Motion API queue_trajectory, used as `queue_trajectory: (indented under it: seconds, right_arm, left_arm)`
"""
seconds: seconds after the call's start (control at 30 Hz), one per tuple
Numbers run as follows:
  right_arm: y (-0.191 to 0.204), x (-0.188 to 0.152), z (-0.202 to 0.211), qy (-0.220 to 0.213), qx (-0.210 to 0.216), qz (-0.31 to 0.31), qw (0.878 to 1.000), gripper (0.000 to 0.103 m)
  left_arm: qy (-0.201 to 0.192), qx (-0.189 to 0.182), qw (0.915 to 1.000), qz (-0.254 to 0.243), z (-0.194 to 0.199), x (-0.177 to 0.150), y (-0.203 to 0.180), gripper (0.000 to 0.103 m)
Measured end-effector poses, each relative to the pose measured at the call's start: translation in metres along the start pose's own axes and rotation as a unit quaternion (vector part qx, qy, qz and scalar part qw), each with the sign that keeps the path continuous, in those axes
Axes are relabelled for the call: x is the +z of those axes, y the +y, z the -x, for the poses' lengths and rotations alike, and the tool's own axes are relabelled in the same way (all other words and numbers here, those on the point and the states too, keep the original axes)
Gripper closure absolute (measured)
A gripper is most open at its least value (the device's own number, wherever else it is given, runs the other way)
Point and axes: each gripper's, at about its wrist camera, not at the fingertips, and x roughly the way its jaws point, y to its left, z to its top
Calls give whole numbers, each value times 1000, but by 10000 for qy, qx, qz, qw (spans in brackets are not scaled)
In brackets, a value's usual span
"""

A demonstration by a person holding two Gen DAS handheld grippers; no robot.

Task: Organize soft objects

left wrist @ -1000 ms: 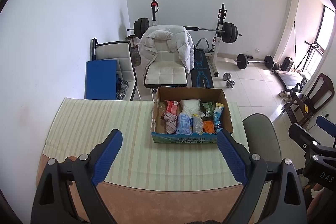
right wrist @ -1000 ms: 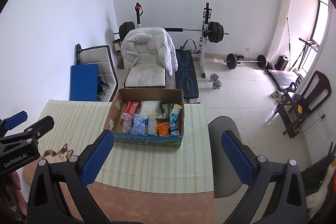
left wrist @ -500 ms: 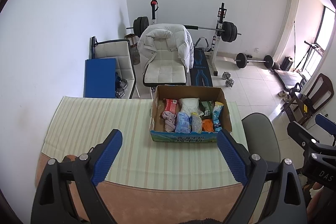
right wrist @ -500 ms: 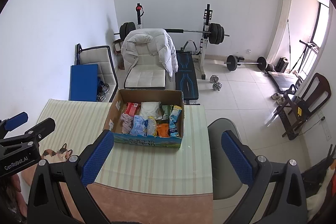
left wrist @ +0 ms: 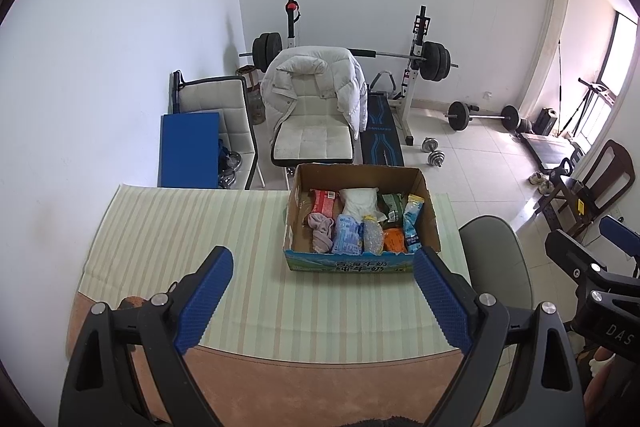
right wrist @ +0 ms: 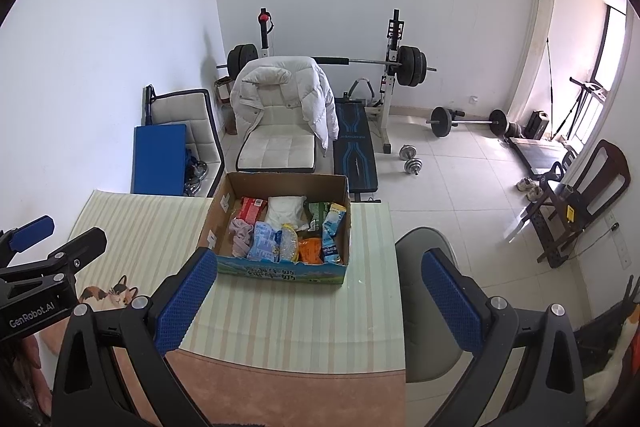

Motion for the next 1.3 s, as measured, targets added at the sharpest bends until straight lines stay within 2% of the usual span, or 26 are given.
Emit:
queue_trajectory:
  seconds: [1.3]
  right_arm:
    - [-5, 5, 1, -43, -7, 6, 10000, 0]
  left_arm:
    - [-41, 22, 10000, 12, 1, 5, -4, 11]
